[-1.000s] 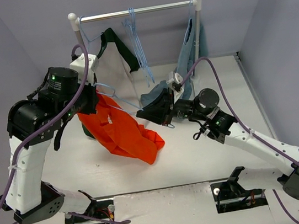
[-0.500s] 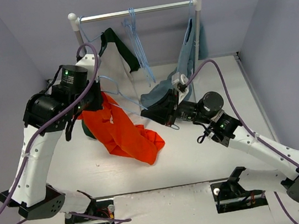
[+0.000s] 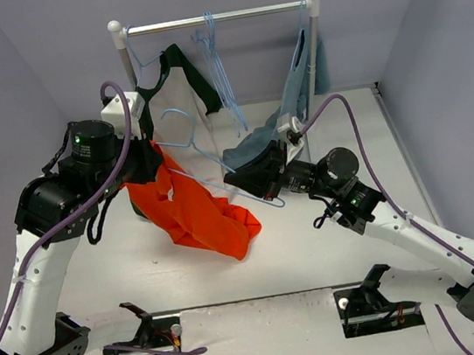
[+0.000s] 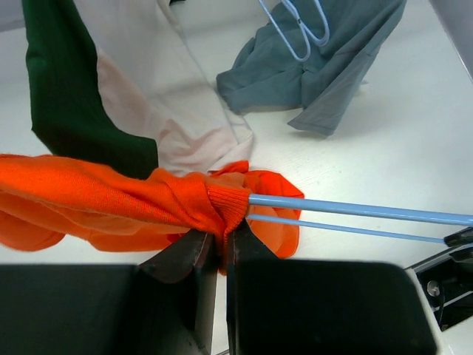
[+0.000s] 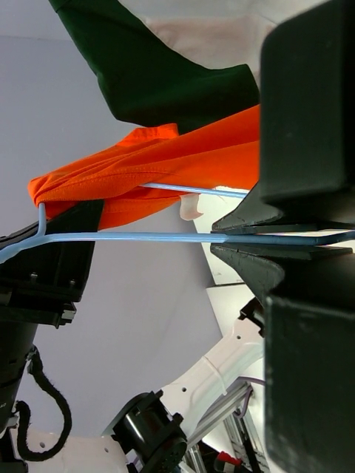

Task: Place the t-shirt on the hanger

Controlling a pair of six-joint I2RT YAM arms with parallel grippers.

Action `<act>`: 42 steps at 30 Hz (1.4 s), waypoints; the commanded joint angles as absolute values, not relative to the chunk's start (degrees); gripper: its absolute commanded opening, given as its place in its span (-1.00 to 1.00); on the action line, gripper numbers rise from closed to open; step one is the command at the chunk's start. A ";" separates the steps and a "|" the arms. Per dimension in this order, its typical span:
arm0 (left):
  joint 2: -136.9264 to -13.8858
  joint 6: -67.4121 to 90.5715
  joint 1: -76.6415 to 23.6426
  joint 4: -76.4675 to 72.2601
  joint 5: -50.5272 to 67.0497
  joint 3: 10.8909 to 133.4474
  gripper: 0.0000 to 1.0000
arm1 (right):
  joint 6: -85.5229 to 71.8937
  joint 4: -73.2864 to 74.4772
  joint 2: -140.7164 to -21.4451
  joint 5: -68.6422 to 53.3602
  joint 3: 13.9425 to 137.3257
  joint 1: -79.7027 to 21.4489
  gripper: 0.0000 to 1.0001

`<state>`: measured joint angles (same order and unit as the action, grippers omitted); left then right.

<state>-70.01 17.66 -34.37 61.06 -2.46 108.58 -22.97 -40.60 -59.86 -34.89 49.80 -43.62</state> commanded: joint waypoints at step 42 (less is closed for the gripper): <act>-72.22 0.41 -41.56 49.91 3.53 115.16 -0.21 | -29.57 -62.62 -72.17 -40.08 63.89 -38.13 -1.00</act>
